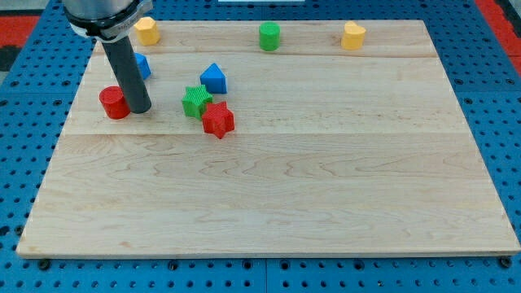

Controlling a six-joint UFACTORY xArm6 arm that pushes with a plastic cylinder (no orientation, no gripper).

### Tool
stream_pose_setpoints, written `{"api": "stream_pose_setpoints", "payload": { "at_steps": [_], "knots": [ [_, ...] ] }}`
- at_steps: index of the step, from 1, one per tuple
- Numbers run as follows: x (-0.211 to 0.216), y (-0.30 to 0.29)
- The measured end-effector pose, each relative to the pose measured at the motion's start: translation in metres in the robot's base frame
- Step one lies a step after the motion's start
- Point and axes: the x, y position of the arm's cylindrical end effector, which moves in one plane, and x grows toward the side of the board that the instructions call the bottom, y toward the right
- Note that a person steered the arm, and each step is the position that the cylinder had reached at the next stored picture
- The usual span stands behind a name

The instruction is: Keep red star and green star in a vertical line with yellow heart

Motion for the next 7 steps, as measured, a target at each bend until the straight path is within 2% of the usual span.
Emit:
{"api": "stream_pose_setpoints", "payload": {
  "at_steps": [1, 3, 4, 5, 6, 7],
  "knots": [
    [-0.002, 0.013],
    [0.036, 0.095],
    [0.029, 0.219],
    [0.021, 0.253],
    [0.017, 0.189],
    [-0.007, 0.189]
  ]
}}
